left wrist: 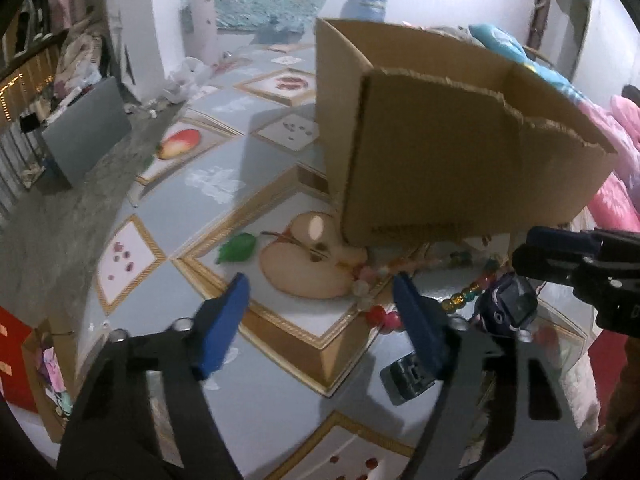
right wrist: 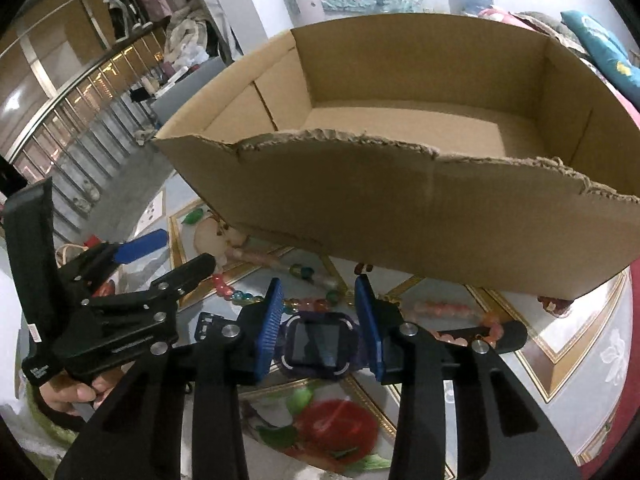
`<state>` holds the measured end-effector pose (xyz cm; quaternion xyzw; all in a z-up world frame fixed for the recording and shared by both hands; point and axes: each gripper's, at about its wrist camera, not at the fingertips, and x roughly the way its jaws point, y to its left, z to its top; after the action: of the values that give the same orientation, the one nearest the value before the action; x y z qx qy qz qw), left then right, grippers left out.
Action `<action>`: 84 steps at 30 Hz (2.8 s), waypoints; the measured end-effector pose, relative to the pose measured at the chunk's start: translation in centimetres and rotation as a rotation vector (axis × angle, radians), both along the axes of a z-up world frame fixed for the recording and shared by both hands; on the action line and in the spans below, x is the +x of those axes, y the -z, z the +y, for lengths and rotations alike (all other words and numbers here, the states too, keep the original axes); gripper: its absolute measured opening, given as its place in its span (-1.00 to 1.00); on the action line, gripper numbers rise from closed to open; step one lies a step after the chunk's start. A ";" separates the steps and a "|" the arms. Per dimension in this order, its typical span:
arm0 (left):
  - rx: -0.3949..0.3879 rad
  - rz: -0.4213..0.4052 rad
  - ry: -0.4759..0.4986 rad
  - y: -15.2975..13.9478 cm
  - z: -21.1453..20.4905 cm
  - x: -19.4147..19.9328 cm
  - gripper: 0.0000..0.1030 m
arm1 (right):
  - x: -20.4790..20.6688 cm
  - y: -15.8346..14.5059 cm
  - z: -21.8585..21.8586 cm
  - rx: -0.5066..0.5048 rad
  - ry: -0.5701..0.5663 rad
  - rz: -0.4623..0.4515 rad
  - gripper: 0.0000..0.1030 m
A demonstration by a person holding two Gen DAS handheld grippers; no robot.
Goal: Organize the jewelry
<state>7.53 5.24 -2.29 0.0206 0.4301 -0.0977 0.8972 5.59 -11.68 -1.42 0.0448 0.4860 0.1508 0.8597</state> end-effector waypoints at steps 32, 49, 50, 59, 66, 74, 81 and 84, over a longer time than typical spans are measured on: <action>-0.007 0.005 -0.005 1.2 3.1 -0.2 -0.51 | 2.1 2.2 7.6 -0.188 -0.220 0.035 -0.55; -0.194 0.000 0.000 -4.2 2.8 -3.1 -0.84 | -0.8 -3.9 4.7 -0.008 -0.212 -0.040 -0.81; -0.202 -0.012 0.001 -5.1 2.8 -3.6 -0.84 | -1.3 -4.6 4.6 0.003 -0.213 -0.053 -0.81; -0.258 -0.182 0.091 -14.5 0.3 -3.0 -0.84 | -1.5 -12.9 1.1 0.089 -0.188 -0.213 -0.81; -0.222 -0.149 0.171 -16.4 -3.8 5.5 -0.84 | 8.2 -13.5 -2.5 0.146 -0.112 -0.073 -0.81; -0.062 0.033 0.172 -12.5 -7.3 15.1 -0.84 | 18.9 -7.4 -1.9 0.135 -0.081 0.203 -0.81; 0.082 0.112 0.136 -9.3 -8.2 19.7 -0.71 | 24.8 -3.4 -1.0 0.105 -0.034 0.305 -0.79; 0.063 0.083 0.121 -10.0 -7.5 19.2 -0.51 | 25.1 -3.4 -1.5 0.151 -0.021 0.294 -0.79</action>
<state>26.76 -2.27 7.68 0.0705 0.4675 -0.1388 0.8701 30.64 -13.17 2.00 0.1258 0.5942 0.1875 0.7720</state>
